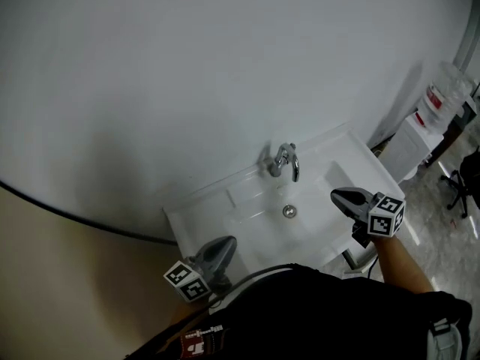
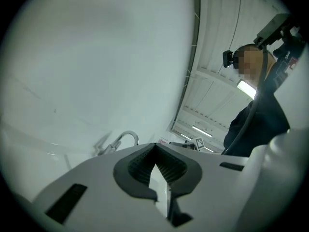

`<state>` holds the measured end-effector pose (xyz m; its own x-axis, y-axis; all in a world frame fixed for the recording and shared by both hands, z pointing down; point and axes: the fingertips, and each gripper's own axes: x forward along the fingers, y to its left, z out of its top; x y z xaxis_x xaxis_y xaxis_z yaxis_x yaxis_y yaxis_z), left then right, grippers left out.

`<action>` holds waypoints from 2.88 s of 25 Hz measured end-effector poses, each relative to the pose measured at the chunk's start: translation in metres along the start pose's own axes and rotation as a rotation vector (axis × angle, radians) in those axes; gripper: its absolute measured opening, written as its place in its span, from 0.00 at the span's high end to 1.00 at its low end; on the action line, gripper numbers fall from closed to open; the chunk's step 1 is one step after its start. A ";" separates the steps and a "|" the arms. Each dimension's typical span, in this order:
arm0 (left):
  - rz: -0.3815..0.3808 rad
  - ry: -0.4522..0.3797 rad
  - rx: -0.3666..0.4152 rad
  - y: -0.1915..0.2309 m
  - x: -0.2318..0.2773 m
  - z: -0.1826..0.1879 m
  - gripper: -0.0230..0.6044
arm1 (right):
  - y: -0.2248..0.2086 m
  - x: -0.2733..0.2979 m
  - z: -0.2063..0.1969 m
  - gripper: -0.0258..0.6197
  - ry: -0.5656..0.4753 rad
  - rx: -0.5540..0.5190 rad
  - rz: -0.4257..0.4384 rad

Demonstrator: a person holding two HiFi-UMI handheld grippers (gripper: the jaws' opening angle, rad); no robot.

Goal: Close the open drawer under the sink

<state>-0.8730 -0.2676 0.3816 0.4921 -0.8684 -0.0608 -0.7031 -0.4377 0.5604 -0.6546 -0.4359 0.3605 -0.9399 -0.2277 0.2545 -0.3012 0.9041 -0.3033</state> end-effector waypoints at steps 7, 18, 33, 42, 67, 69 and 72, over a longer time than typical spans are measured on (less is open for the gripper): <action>-0.123 0.072 -0.011 -0.022 0.039 -0.022 0.96 | -0.015 -0.080 -0.011 0.96 -0.055 0.011 -0.182; -0.144 0.149 0.037 -0.086 0.116 -0.066 0.96 | -0.069 -0.198 -0.034 0.96 -0.110 -0.024 -0.269; -0.277 0.437 0.059 -0.209 0.281 -0.205 0.96 | -0.181 -0.392 -0.138 0.96 -0.137 0.044 -0.464; -0.371 0.636 0.074 -0.245 0.335 -0.309 0.96 | -0.216 -0.445 -0.226 0.95 -0.101 0.065 -0.563; -0.468 1.009 0.084 -0.254 0.376 -0.551 0.96 | -0.263 -0.434 -0.504 0.82 0.124 0.139 -0.563; -0.474 1.034 0.084 -0.256 0.372 -0.568 0.96 | -0.261 -0.422 -0.527 0.77 0.156 0.142 -0.539; -0.491 1.057 0.077 -0.255 0.366 -0.593 0.96 | -0.256 -0.402 -0.558 0.71 0.208 0.121 -0.493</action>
<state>-0.2095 -0.3357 0.7061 0.8765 0.0084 0.4813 -0.3302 -0.7170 0.6138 -0.1101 -0.3741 0.8483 -0.6348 -0.5265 0.5656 -0.7259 0.6572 -0.2029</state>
